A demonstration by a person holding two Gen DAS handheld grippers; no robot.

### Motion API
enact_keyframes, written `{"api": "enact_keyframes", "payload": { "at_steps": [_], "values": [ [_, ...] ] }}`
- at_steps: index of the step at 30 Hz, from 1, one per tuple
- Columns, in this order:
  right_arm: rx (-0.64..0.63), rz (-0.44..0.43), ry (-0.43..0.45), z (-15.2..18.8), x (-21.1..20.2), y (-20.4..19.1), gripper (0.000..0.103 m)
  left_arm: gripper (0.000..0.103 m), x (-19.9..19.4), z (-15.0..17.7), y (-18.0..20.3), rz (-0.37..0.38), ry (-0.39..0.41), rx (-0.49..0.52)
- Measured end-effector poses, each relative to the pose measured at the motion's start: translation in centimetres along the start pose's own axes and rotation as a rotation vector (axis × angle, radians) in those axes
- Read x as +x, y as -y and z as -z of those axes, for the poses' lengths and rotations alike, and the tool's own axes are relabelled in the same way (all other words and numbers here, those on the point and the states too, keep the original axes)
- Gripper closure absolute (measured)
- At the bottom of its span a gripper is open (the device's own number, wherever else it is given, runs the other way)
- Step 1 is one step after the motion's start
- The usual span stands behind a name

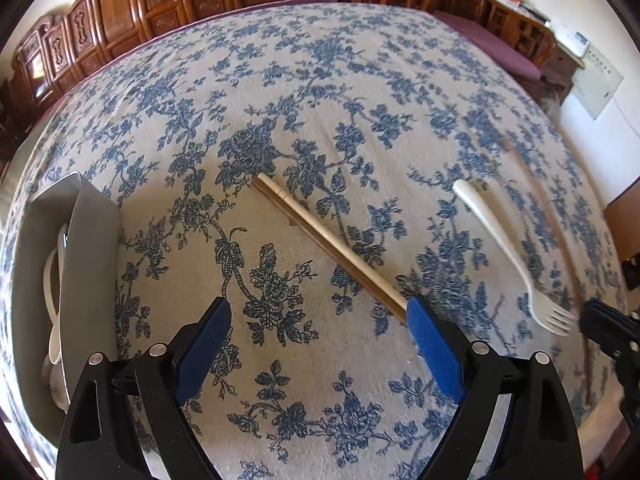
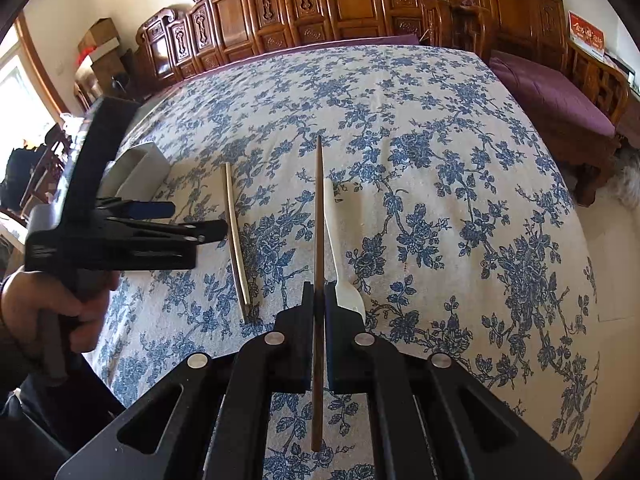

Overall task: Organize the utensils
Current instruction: 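Reach the left gripper to the chopsticks and grasp one while the right holds its chopstick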

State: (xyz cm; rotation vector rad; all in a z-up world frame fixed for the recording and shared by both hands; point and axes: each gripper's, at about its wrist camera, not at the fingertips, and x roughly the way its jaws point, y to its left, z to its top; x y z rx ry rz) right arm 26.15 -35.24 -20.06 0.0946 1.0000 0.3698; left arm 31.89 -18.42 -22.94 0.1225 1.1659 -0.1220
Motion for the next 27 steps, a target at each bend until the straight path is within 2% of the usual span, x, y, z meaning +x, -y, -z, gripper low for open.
{"api": "enact_keyframes", "payload": {
  "at_steps": [16, 18, 20, 21, 23, 24, 26, 27],
  "values": [
    [-0.014, -0.016, 0.029, -0.3, -1.0, -0.9, 0.097, 0.017, 2.0, -1.1, -0.4, -0.019, -0.062, -0.057],
    [-0.013, -0.016, 0.029, -0.3, -1.0, -0.9, 0.097, 0.023, 1.7, -0.8, -0.6, -0.016, -0.056, -0.054],
    [-0.015, -0.016, 0.027, -0.2, -1.0, -1.0, 0.097, 0.038, 1.2, -0.5, -0.9, -0.014, -0.050, -0.055],
    [-0.016, -0.016, 0.026, -0.2, -1.0, -1.1, 0.097, 0.041, 1.0, -0.4, -1.1, -0.013, -0.049, -0.056],
    [-0.019, -0.015, 0.022, -0.2, -0.9, -1.5, 0.097, 0.059, 0.7, -0.2, -1.6, -0.010, -0.045, -0.058],
    [-0.021, -0.016, 0.022, -0.2, -0.8, -1.7, 0.097, 0.065, 0.5, -0.1, -1.9, -0.010, -0.042, -0.060],
    [-0.024, -0.019, 0.022, -0.2, -0.8, -2.1, 0.097, 0.084, 0.2, 0.1, -2.5, -0.006, -0.043, -0.063],
    [-0.025, -0.020, 0.021, -0.2, -0.8, -2.3, 0.097, 0.090, 0.2, 0.1, -2.8, -0.003, -0.045, -0.065]
  ]
}}
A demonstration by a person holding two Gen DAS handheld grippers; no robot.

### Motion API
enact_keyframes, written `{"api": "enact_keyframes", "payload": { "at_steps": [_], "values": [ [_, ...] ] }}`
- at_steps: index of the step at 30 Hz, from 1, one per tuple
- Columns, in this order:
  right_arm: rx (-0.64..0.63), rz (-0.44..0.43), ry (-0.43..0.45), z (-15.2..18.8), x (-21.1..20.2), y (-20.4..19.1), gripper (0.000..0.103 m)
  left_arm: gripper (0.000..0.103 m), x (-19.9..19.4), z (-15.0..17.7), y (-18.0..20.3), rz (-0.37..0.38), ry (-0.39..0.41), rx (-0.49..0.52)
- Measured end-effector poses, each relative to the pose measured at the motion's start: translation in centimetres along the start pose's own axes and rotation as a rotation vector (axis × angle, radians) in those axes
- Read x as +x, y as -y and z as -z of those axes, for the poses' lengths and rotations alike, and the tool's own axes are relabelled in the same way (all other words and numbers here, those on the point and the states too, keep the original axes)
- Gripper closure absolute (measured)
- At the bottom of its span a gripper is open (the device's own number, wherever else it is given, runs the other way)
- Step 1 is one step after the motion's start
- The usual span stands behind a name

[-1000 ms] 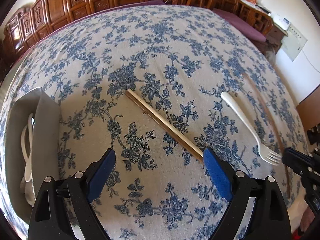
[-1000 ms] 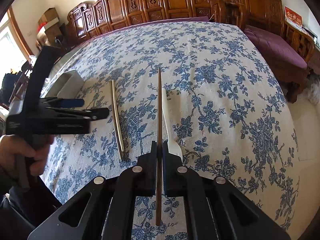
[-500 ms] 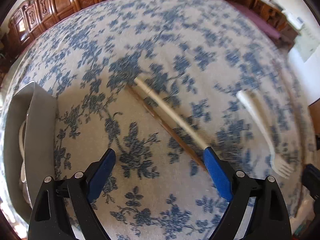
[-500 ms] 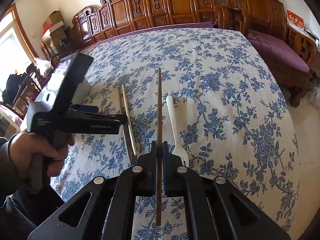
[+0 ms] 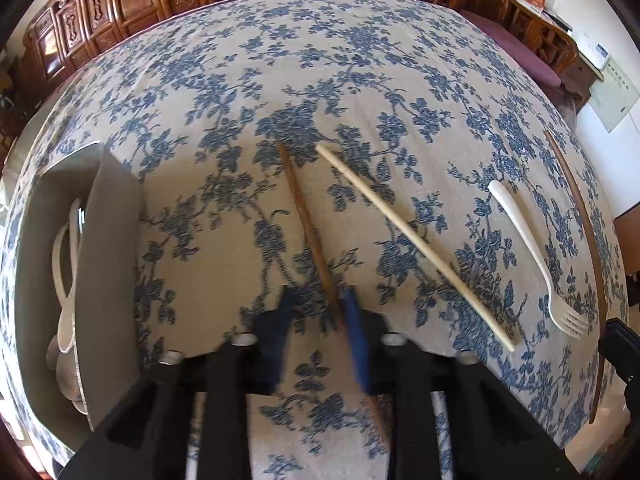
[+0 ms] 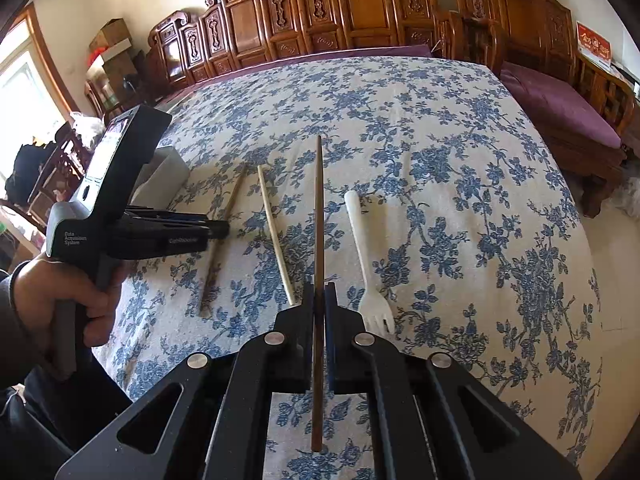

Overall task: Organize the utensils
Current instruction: 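Reach the left gripper to the chopsticks and grasp one while the right holds its chopstick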

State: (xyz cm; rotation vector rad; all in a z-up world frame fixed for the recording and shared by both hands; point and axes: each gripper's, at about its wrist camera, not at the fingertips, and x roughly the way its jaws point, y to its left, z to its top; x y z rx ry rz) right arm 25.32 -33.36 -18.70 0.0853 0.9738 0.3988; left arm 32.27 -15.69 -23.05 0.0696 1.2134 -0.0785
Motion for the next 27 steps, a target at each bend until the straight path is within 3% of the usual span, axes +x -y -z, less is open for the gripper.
{"api": "enact_keyframes", "payload": {
  "at_steps": [1, 2, 11, 27],
  "values": [
    [-0.001, -0.001, 0.000, 0.0, 0.0, -0.2, 0.097, 0.098, -0.1, 0.1, -0.3, 0.006, -0.004, -0.002],
    [-0.002, -0.002, -0.001, -0.1, 0.0, -0.3, 0.097, 0.099, -0.1, 0.2, -0.5, 0.014, -0.006, -0.002],
    [-0.017, -0.003, -0.008, -0.2, 0.1, -2.3, 0.097, 0.099, -1.8, 1.6, -2.3, 0.041, 0.006, 0.022],
    [-0.063, 0.004, 0.011, -1.9, -0.1, -6.9, 0.097, 0.099, -8.6, 2.4, -5.5, 0.094, 0.124, 0.046]
  ]
}}
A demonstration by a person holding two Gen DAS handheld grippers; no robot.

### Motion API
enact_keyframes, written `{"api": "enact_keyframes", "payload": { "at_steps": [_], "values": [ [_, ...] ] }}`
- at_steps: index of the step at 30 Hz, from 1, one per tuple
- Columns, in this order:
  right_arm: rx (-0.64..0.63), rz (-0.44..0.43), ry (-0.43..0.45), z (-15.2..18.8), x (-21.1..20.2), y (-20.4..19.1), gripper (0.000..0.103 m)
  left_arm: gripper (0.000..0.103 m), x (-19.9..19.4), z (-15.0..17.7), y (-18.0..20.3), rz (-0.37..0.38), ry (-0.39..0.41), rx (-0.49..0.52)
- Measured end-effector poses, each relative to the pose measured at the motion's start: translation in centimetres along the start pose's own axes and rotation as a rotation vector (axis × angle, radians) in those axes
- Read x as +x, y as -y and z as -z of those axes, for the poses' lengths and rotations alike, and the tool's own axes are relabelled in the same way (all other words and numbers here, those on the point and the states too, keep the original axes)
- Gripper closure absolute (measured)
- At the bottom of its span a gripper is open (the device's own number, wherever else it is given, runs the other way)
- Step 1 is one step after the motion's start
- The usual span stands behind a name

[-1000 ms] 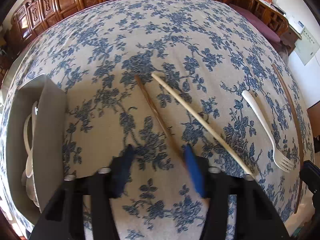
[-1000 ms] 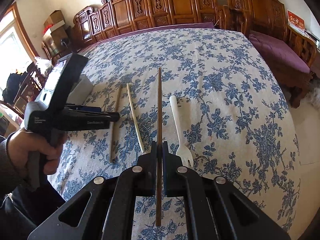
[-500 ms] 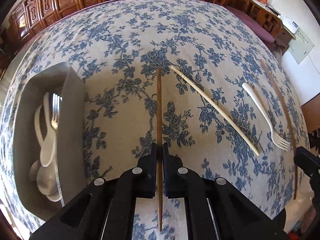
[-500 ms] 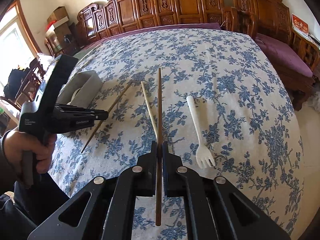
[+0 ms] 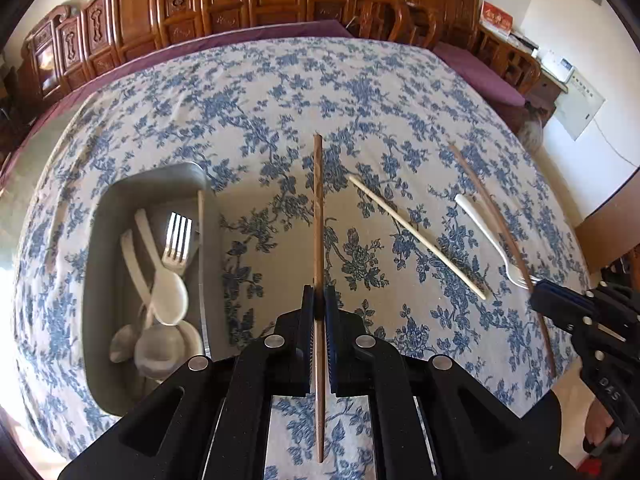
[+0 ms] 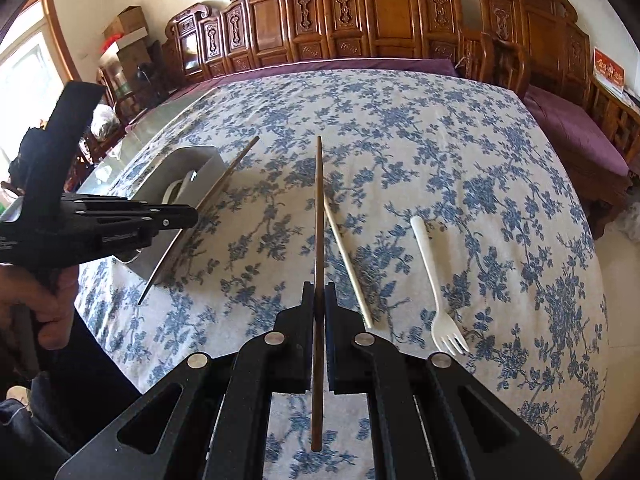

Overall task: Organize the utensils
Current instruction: 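Reach the left gripper to the chopsticks and grasp one while the right holds its chopstick, then carry the wooden chopstick into the grey tray and open the left gripper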

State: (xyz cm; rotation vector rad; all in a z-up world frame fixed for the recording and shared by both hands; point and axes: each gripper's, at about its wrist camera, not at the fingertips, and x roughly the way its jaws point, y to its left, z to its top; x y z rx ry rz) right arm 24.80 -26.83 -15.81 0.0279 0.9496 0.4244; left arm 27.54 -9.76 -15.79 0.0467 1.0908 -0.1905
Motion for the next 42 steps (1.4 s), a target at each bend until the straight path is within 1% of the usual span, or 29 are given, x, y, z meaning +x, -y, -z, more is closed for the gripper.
{"api": "enact_keyframes", "payload": {
  "at_steps": [7, 13, 20, 23, 25, 30, 35, 42],
  "values": [
    [-0.019, -0.009, 0.011, -1.1, 0.3, -2.3, 0.097, 0.099, -2.9, 0.2, -2.0, 0.019, 0.049, -0.008],
    [-0.040, -0.021, 0.019, -2.1, 0.6, -4.5, 0.097, 0.099, -5.5, -0.1, -4.8, 0.040, 0.094, -0.029],
    [-0.059, -0.038, 0.026, -2.9, 0.9, -6.6, 0.097, 0.099, -6.6, -0.5, -7.7, 0.035, 0.115, -0.035],
    [-0.063, -0.043, 0.027, -3.1, 1.0, -7.3, 0.097, 0.099, -6.6, -0.6, -8.7, 0.025, 0.119, -0.029],
    [-0.066, -0.045, 0.027, -3.3, 1.0, -7.5, 0.097, 0.099, -6.4, -0.7, -9.3, 0.000, 0.125, -0.016],
    [-0.068, -0.051, 0.023, -3.4, 1.3, -7.8, 0.097, 0.099, -5.5, -0.9, -10.7, -0.027, 0.120, -0.013],
    [-0.065, -0.055, 0.019, -3.4, 1.7, -7.8, 0.097, 0.099, -3.6, -0.8, -12.0, -0.042, 0.086, -0.018],
    [-0.065, -0.054, 0.009, -3.4, 2.5, -7.7, 0.097, 0.099, -0.7, 0.4, -12.8, -0.066, 0.041, -0.004]
  ]
}}
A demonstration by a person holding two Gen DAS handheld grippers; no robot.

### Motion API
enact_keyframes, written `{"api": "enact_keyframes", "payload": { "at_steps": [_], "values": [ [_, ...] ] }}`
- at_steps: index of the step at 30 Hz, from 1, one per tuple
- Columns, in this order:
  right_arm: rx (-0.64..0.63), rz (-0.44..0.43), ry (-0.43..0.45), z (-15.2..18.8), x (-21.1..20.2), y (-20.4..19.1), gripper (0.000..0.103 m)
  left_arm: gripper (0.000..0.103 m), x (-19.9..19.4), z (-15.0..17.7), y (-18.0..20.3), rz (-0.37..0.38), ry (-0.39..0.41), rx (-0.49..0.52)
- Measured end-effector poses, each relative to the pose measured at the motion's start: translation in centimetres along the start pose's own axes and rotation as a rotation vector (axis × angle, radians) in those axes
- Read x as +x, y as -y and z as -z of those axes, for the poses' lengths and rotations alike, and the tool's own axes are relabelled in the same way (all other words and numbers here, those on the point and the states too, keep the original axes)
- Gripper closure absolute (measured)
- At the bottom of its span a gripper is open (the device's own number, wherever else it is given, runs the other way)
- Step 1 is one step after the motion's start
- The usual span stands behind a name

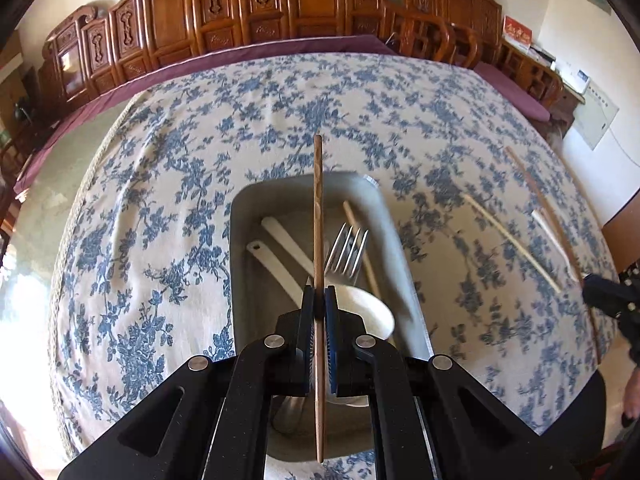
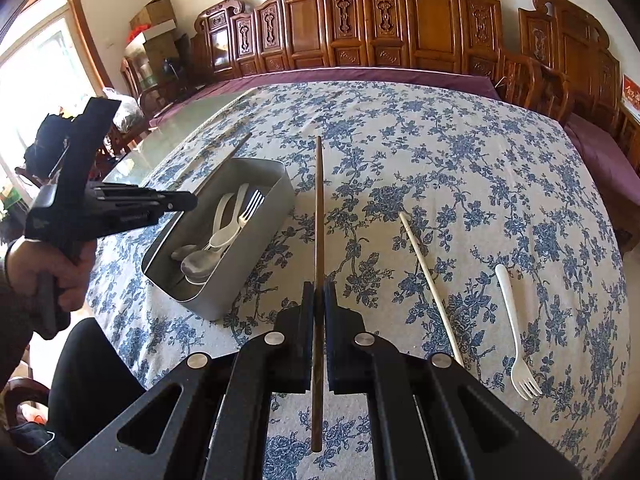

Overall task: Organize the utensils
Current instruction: 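Carry the wooden chopstick into the grey tray and open the left gripper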

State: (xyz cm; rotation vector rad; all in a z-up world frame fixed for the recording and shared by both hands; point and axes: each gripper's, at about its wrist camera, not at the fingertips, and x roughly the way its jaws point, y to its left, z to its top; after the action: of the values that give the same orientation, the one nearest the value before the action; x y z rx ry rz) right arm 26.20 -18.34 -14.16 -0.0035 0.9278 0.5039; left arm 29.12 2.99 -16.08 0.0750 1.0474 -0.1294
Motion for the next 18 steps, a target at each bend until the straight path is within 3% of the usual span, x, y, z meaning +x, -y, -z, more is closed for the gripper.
{"api": "enact_keyframes", "payload": {
  "at_steps": [11, 18],
  "values": [
    [-0.005, -0.002, -0.008, -0.6, 0.8, -0.3, 0.097, 0.099, 3.0, 1.1, -0.5, 0.005, -0.065, -0.006],
    [-0.019, -0.004, -0.012, -1.1, 1.0, -1.1, 0.097, 0.099, 3.5, 0.9, -0.9, 0.019, -0.066, -0.016]
  ]
}}
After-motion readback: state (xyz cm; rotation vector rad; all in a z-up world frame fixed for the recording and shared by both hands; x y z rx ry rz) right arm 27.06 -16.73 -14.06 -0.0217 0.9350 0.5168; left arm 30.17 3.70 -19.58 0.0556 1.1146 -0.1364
